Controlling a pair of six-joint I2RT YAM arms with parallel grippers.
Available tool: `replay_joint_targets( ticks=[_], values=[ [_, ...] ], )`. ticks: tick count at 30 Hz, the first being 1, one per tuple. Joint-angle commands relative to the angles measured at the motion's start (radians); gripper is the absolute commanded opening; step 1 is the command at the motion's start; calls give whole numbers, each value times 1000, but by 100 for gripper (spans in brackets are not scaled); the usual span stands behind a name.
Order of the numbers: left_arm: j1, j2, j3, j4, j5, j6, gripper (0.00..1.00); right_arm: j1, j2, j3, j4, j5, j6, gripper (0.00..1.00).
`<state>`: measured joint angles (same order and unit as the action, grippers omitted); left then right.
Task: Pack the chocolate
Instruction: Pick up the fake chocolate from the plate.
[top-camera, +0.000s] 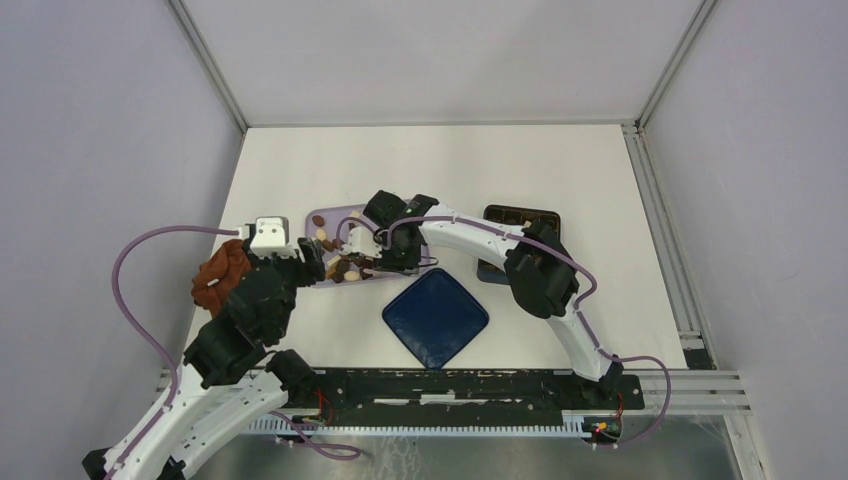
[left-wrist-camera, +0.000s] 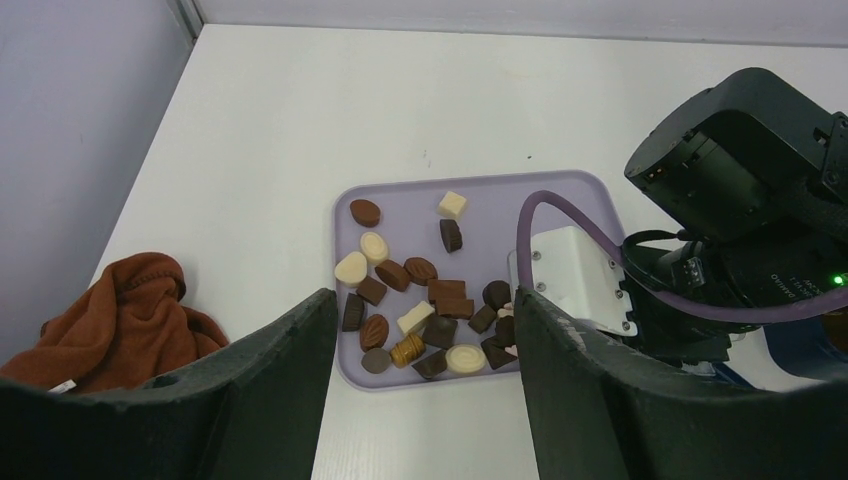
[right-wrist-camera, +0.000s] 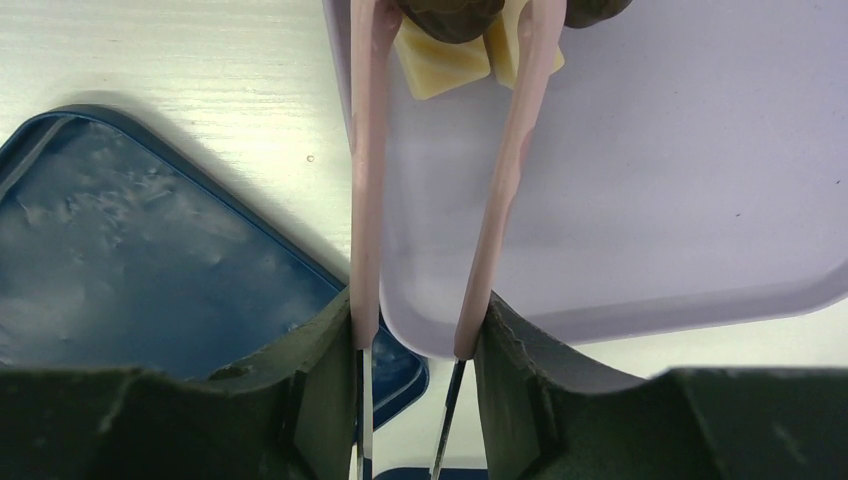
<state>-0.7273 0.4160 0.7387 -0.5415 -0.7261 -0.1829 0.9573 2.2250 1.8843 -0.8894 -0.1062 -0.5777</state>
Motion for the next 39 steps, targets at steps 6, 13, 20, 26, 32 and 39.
replay_joint_targets(
  ticks=[6,13,20,26,32,39],
  values=[
    [13,3,-4,52,15,41,70,15,8,46,4,31,-1,37],
    [16,3,-5,54,21,42,70,15,-53,0,27,35,5,20],
    [19,0,-5,54,22,42,70,3,-131,-52,42,1,13,15],
    [19,1,-5,54,23,42,70,-28,-230,-107,44,-80,16,13],
    [20,3,-6,53,25,42,70,-90,-364,-204,55,-136,15,12],
    [21,10,-9,60,59,41,71,-311,-657,-516,162,-220,9,12]
  ],
)
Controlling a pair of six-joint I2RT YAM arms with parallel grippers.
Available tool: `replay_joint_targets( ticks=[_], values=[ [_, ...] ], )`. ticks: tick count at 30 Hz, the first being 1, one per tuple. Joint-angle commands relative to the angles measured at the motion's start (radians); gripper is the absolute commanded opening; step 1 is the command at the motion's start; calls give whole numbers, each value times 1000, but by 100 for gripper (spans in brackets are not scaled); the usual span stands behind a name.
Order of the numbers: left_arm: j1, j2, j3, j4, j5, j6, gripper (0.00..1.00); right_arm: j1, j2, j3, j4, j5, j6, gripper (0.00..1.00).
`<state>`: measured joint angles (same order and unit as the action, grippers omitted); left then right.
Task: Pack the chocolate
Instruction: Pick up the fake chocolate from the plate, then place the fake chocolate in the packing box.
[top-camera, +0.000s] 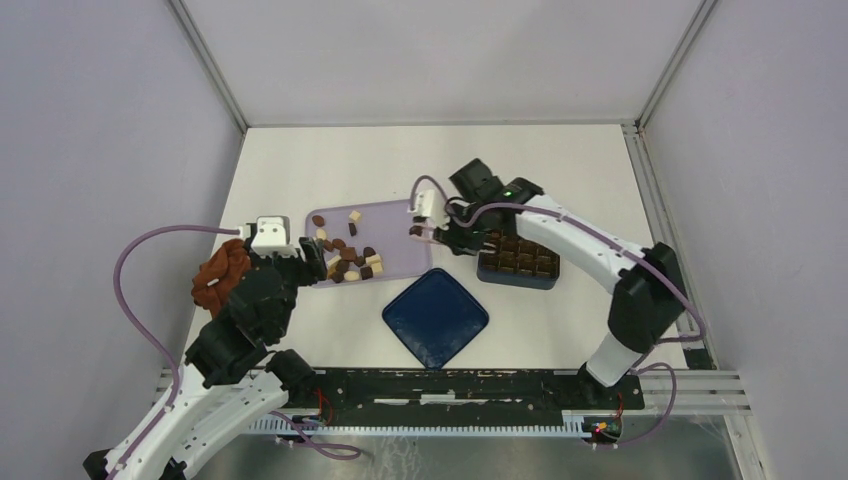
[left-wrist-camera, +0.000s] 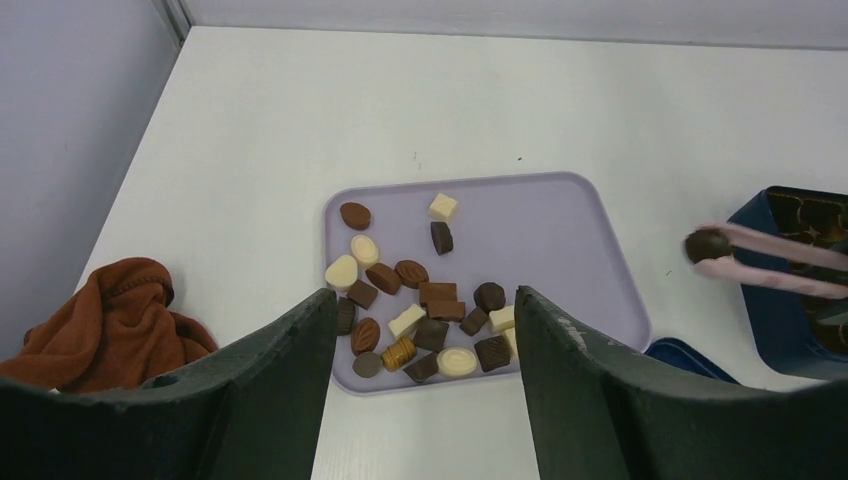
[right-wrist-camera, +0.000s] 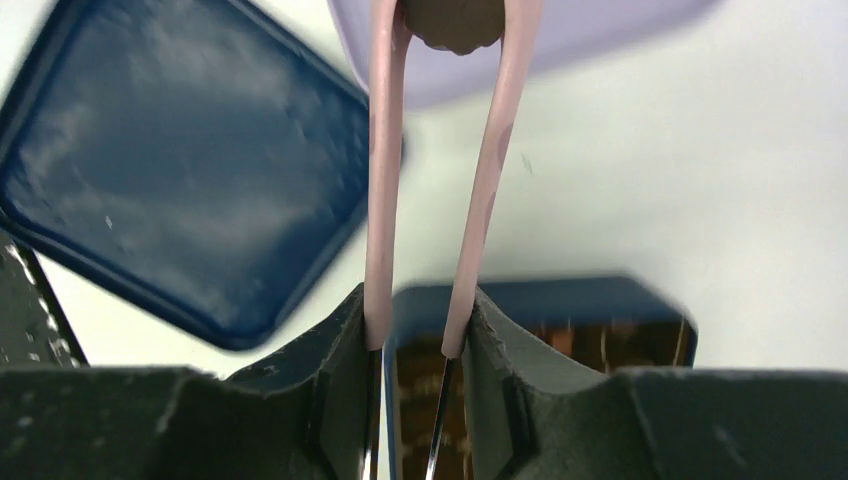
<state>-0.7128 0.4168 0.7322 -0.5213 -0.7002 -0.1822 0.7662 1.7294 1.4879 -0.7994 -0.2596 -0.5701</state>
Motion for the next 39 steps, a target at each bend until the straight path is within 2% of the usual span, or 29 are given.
replay_joint_targets(
  ticks=[1,4,6,10,12,14,17,20,23,26,31,35,39],
  values=[
    [7,11,-1,42,58,27,75,-163,-193,-147,79,-83,0,12],
    [7,32,14,74,219,-72,92,-292,-294,-237,98,-143,-3,12],
    [6,79,18,146,383,-172,95,-393,-349,-294,118,-191,-4,12],
    [6,287,1,353,632,-399,93,-590,-421,-376,139,-307,-15,12],
    [6,436,18,434,692,-501,90,-667,-440,-418,157,-364,-14,12],
    [3,592,68,481,752,-551,82,-713,-455,-447,169,-376,-12,12],
    [-42,836,167,507,716,-558,76,-743,-487,-491,200,-340,-8,12],
    [-134,1051,332,414,543,-523,76,-757,-500,-516,207,-308,-13,12],
    [-187,1253,503,328,437,-498,57,-760,-505,-534,214,-294,-18,12],
    [-192,1401,609,303,432,-485,50,-799,-502,-539,212,-297,-22,12],
    [-196,1543,739,254,437,-463,48,-809,-496,-539,207,-306,-26,13],
    [-202,1605,809,200,417,-453,47,-811,-493,-538,201,-317,-30,13],
    [-203,1641,843,166,401,-444,42,-811,-488,-538,196,-326,-34,13]
  ],
)
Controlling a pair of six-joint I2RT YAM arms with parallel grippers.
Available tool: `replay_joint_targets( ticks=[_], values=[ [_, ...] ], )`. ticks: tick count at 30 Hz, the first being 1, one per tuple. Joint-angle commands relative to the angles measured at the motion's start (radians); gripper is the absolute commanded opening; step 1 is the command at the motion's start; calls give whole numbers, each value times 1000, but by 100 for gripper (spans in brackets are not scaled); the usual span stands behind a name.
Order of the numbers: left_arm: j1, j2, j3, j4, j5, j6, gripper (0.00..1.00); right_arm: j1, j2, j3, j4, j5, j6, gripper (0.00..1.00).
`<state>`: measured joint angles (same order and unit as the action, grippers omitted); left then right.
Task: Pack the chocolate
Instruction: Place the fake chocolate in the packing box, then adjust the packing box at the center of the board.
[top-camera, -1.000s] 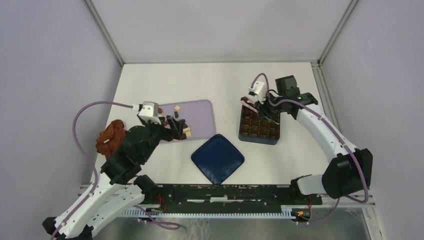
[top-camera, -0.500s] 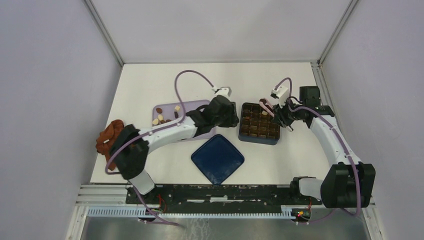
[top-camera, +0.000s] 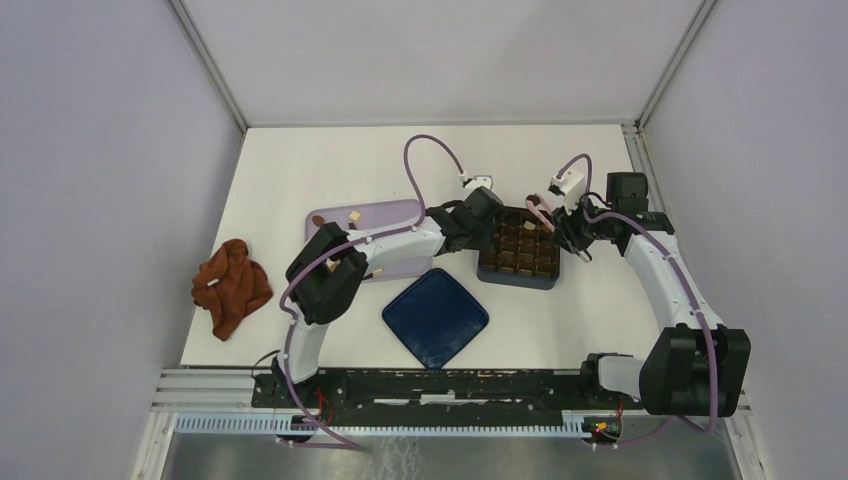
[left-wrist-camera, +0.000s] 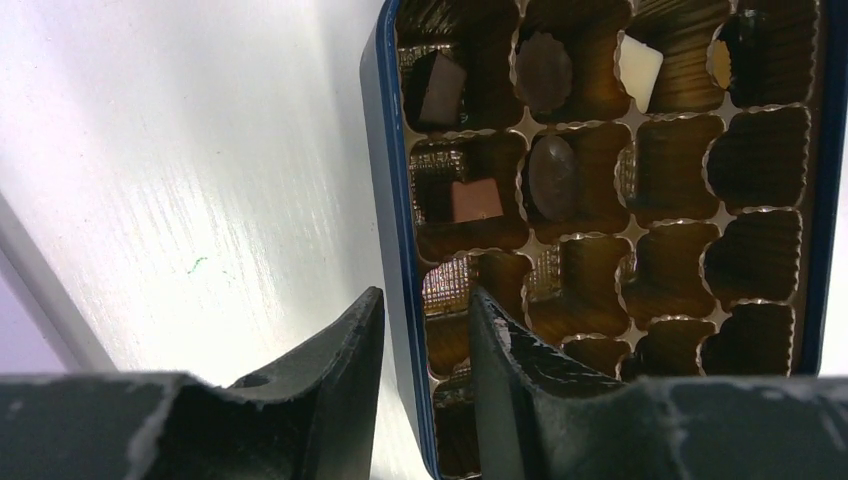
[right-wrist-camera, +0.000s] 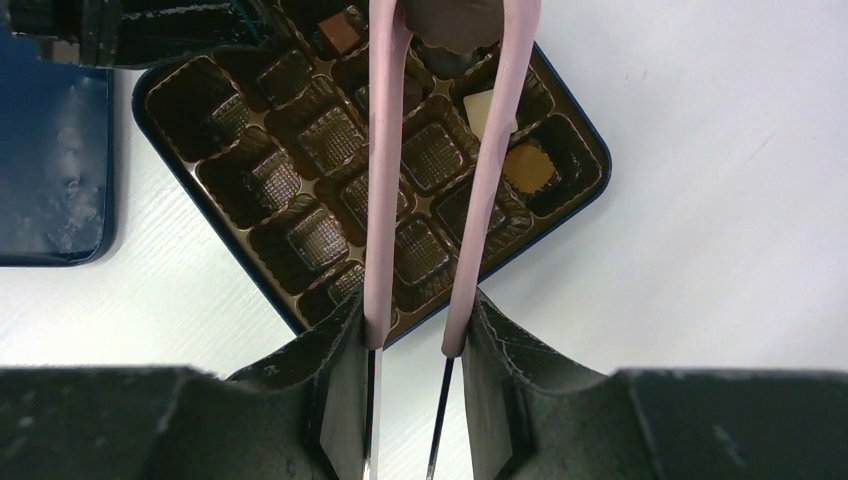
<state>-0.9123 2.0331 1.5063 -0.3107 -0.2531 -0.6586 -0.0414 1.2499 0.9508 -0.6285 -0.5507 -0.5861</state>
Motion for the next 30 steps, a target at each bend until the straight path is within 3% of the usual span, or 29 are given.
replay_joint_targets(
  ticks=[1,9,13,18,23,30],
  values=[
    [-5,30,74,-48,-46,33,40,-3,-6,-2,26,-36,-17,13],
    [-11,69,124,-85,-59,45,22,-3,-7,2,21,-37,-20,13],
    [-13,70,150,-85,-101,65,3,-6,-7,6,11,-59,-24,13],
    [-32,-3,123,4,-256,126,2,-17,-27,15,-4,-98,-31,13],
    [-79,-137,-50,283,-436,266,2,-32,-71,34,-26,-159,-35,12],
    [-108,-252,-227,569,-508,425,2,-66,-128,78,-55,-221,-41,13]
  ],
)
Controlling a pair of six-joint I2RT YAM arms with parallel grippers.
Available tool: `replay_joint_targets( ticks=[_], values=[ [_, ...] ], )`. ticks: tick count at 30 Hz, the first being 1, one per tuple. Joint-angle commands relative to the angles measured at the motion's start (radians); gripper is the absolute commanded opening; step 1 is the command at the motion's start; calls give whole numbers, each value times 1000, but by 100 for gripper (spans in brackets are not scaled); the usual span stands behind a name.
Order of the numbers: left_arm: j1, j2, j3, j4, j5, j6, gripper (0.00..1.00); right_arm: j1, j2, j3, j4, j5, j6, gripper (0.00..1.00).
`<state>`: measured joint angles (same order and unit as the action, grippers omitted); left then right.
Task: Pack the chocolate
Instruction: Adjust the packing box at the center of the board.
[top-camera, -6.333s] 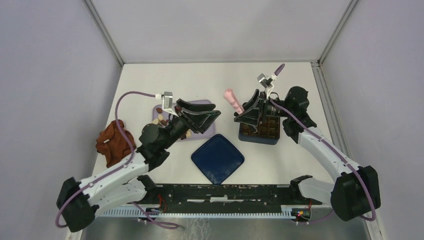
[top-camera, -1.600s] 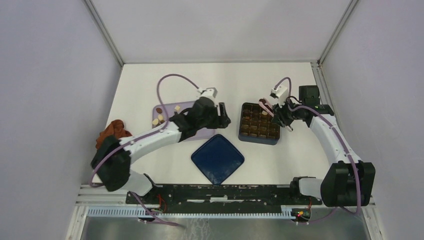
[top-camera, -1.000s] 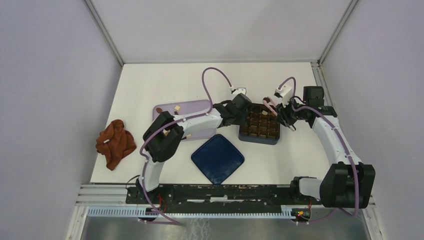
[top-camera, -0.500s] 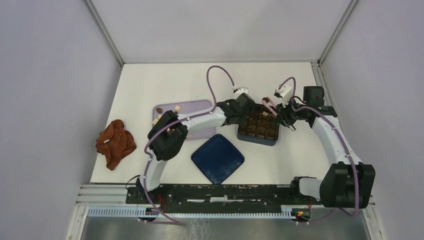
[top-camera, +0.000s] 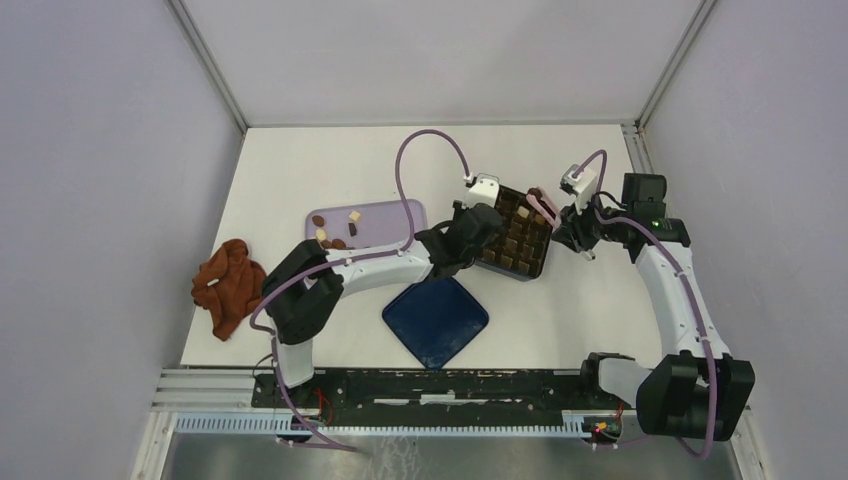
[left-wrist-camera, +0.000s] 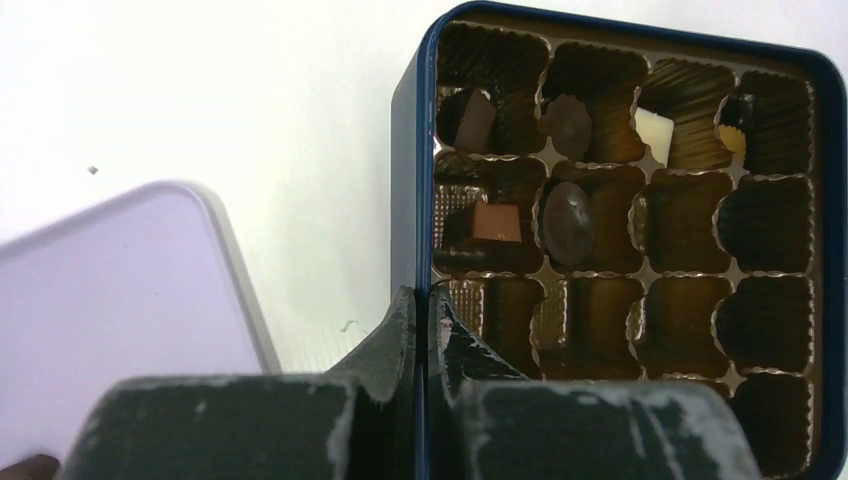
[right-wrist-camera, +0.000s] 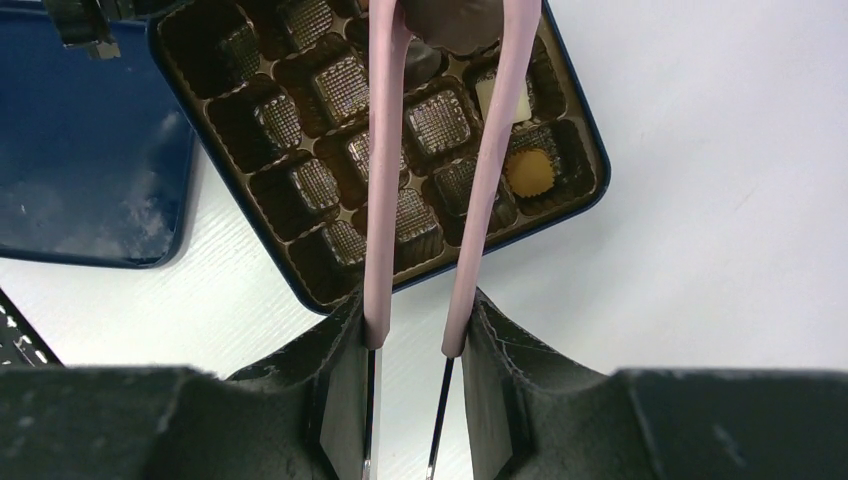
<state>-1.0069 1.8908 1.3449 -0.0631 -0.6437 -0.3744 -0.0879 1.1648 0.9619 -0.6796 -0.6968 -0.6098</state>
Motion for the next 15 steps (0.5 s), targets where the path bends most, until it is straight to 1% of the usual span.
replay_joint_targets(
  ticks=[1,4,9,15],
  values=[
    [-18,-124,-93,365,-118,162,2,-26,-44,78,-13,-84,-18,13],
    [-25,-159,-157,469,-112,196,2,-39,-41,102,-46,-125,-34,12],
    [-40,-201,-270,655,-120,267,2,-48,-47,109,-80,-136,-62,13],
    [-63,-197,-314,787,-154,345,2,-56,-62,79,-101,-118,-95,12]
  ],
)
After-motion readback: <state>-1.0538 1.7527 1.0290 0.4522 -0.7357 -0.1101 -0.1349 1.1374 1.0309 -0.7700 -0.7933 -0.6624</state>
